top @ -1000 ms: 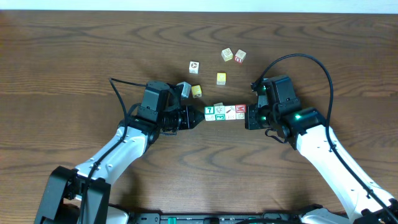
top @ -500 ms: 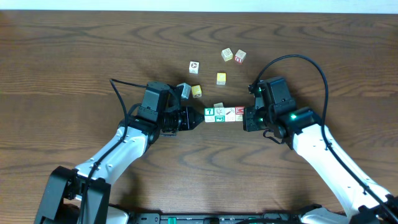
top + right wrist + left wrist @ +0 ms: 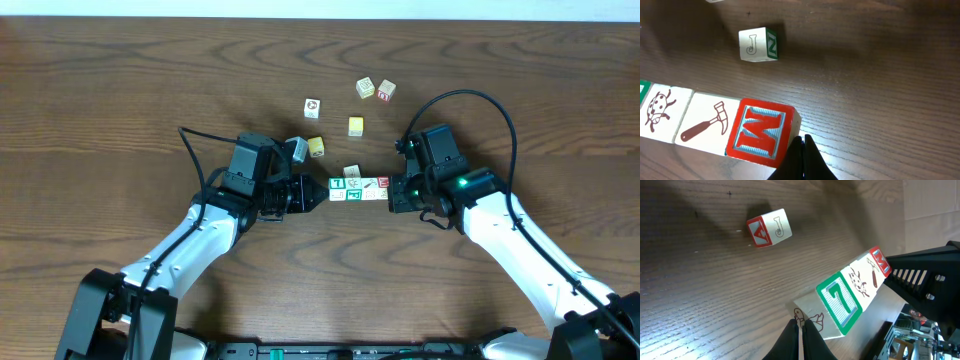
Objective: Lift 4 blocks
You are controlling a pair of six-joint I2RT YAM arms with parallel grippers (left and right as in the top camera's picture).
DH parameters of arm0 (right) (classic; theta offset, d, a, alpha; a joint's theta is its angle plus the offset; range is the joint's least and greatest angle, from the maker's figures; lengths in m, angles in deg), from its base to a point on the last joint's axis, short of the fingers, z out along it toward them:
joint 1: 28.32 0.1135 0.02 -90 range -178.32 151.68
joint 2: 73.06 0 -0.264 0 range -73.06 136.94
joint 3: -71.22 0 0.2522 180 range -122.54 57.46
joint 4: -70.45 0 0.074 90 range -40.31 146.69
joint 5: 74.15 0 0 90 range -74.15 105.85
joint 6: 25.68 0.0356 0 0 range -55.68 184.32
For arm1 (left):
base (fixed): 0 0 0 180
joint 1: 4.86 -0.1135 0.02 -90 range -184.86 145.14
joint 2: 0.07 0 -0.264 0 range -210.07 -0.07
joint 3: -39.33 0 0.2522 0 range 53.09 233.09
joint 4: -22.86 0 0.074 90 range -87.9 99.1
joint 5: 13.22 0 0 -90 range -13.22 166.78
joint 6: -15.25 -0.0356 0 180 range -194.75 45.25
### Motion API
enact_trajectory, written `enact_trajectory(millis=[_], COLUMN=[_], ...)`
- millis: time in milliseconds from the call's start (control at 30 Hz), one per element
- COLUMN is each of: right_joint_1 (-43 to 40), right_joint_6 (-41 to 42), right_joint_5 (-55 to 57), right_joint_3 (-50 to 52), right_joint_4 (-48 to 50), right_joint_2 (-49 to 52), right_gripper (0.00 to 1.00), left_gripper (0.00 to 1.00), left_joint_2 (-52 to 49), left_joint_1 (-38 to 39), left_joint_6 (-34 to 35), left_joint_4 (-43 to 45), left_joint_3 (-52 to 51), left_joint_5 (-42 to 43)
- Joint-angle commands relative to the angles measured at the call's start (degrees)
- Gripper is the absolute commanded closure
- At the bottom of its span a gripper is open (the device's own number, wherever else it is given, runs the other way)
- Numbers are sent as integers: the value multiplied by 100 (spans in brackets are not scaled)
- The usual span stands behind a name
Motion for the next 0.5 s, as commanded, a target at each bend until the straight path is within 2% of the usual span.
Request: enact_trajectory(millis=[0,467], right_joint_1=[354,470], right_joint_6=[55,55], right_joint_5=[-1274,-1263], right_joint_3=[-146,-146], right_joint_4=[98,116], right_joint_2=[4,7], right_gripper=[99,99], left_gripper=[93,93], left_joint_2=[127,127], left_joint_1=[267,267], left_joint_6=[-140,-142], left_joint_4=[57,31], left_joint_3=[140,140], left_joint_5=[518,518])
